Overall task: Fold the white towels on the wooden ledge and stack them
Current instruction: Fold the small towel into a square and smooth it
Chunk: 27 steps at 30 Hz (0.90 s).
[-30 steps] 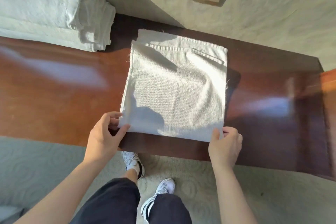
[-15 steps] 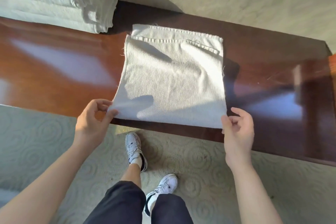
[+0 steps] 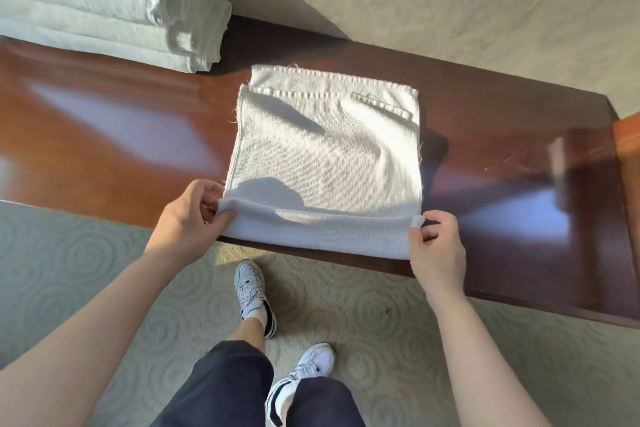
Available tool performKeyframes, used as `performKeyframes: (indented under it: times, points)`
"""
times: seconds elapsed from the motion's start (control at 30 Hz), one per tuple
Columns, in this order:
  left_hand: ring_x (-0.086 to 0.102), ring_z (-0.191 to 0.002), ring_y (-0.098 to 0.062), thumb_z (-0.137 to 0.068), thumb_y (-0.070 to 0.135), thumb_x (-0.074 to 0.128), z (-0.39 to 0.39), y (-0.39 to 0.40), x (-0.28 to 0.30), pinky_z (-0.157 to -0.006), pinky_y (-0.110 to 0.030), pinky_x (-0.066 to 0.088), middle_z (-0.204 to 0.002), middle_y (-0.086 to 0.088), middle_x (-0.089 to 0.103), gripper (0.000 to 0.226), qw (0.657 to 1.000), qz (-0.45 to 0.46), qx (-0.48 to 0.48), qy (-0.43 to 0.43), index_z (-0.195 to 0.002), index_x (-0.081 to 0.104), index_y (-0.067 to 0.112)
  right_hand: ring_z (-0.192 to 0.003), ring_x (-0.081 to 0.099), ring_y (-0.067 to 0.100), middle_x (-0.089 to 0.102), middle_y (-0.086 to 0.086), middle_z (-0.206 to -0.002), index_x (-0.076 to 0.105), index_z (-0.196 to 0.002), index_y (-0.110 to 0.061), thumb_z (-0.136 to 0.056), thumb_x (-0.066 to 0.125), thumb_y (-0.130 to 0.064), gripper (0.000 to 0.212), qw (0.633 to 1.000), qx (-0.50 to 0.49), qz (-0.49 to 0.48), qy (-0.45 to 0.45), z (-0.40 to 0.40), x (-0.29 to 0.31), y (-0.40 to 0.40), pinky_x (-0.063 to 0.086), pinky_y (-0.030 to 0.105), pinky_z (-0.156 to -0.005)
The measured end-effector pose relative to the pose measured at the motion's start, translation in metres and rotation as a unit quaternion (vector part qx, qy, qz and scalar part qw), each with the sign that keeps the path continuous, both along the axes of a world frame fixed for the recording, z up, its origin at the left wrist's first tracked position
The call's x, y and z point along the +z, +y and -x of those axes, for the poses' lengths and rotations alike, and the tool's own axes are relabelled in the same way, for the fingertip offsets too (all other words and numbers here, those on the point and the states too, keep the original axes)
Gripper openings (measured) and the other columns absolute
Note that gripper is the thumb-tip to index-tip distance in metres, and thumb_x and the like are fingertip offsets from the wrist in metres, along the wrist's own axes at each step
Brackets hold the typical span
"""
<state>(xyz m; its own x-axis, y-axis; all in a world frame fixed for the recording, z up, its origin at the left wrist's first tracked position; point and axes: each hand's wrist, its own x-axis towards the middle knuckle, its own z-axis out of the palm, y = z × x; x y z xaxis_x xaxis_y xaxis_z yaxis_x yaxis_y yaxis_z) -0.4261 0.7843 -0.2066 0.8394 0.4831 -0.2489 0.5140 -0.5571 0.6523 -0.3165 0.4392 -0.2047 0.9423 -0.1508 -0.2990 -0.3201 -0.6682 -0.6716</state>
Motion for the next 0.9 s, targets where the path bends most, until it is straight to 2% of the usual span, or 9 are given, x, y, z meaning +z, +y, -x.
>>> performKeyframes:
  times: [0.1,0.17,0.23,0.3,0.47,0.53,0.63,0.77,0.9]
  points:
    - [0.062,-0.079,-0.004,-0.085,0.047,0.073,-0.012,0.011,0.008,-0.068,-0.017,0.046,-0.088,0.009,0.065,0.036,0.999,0.038,-0.022,0.031,-0.111,0.06,0.027,-0.092,0.06,0.025,0.064,-0.002,-0.09,0.05,-0.129,-0.019,-0.092,0.056,-0.025,0.038,0.998,0.006,0.036,0.06,-0.015,0.011,0.004,0.041,0.036,-0.076]
    - [0.065,-0.076,-0.012,-0.082,0.061,0.061,-0.03,0.019,0.012,-0.067,-0.024,0.049,-0.081,0.006,0.068,0.039,0.999,0.033,-0.008,0.013,-0.104,0.063,0.028,-0.1,0.059,0.031,0.065,0.005,-0.103,0.049,-0.131,-0.016,-0.093,0.053,-0.033,0.042,0.994,0.019,0.094,0.042,-0.033,0.015,0.009,0.04,0.036,-0.078]
    - [0.064,-0.075,-0.021,-0.091,0.051,0.062,-0.056,0.029,0.014,-0.063,-0.019,0.044,-0.075,0.005,0.065,0.026,1.0,-0.02,0.017,-0.006,-0.094,0.064,0.024,-0.105,0.057,0.032,0.063,0.008,-0.106,0.053,-0.128,-0.011,-0.095,0.053,-0.037,0.042,0.992,0.041,0.115,-0.04,-0.056,0.011,0.018,0.038,0.036,-0.081]
    - [0.061,-0.077,-0.021,-0.096,0.042,0.062,-0.091,0.036,0.014,-0.061,-0.02,0.042,-0.078,0.008,0.063,0.019,0.998,-0.035,0.036,-0.03,-0.093,0.064,0.023,-0.103,0.057,0.031,0.062,0.008,-0.1,0.058,-0.121,-0.01,-0.095,0.053,-0.041,0.041,0.988,0.065,0.088,-0.107,-0.084,0.004,0.032,0.04,0.036,-0.086]
    - [0.061,-0.095,-0.016,-0.09,0.06,0.063,-0.171,0.053,0.0,-0.08,-0.03,0.046,-0.101,0.005,0.066,0.046,0.98,0.091,0.172,-0.048,-0.112,0.068,0.02,-0.112,0.061,0.031,0.066,0.0,-0.096,0.061,-0.117,-0.015,-0.096,0.058,-0.046,0.038,0.996,-0.025,0.062,-0.064,-0.155,-0.002,0.067,0.045,0.046,-0.101]
    - [0.062,-0.096,-0.014,-0.087,0.055,0.069,-0.189,0.056,-0.006,-0.072,-0.023,0.045,-0.101,0.006,0.067,0.042,0.983,0.093,0.155,-0.041,-0.111,0.071,0.02,-0.11,0.062,0.029,0.064,-0.001,-0.093,0.062,-0.115,-0.016,-0.093,0.062,-0.047,0.038,0.996,-0.059,0.057,-0.033,-0.173,-0.005,0.074,0.045,0.046,-0.101]
    - [0.061,-0.086,-0.008,-0.086,0.039,0.076,-0.199,0.059,-0.007,-0.056,-0.014,0.043,-0.097,0.008,0.067,0.028,0.989,0.081,0.111,-0.061,-0.11,0.07,0.024,-0.099,0.067,0.025,0.065,-0.006,-0.083,0.068,-0.104,-0.021,-0.088,0.071,-0.03,0.019,0.998,-0.051,0.009,-0.017,-0.187,-0.018,0.075,0.051,0.035,-0.088]
    - [0.063,-0.078,-0.002,-0.089,0.027,0.075,-0.204,0.064,0.006,-0.068,-0.027,0.055,-0.088,0.016,0.067,0.012,0.976,0.113,0.062,-0.177,-0.095,0.067,0.033,-0.079,0.063,0.017,0.068,0.0,-0.089,0.063,-0.106,-0.032,-0.085,0.065,-0.014,0.027,0.992,-0.057,-0.094,-0.062,-0.197,-0.016,0.06,0.052,0.037,-0.078]
    - [0.059,-0.077,0.01,-0.09,0.011,0.074,-0.219,0.059,0.027,-0.074,-0.01,0.046,-0.088,0.016,0.063,0.023,0.949,0.134,0.033,-0.283,-0.088,0.062,0.031,-0.078,0.058,0.014,0.063,0.002,-0.092,0.057,-0.097,-0.035,-0.089,0.055,-0.005,0.031,0.973,-0.074,-0.171,-0.14,-0.215,0.007,0.052,0.048,0.031,-0.074]
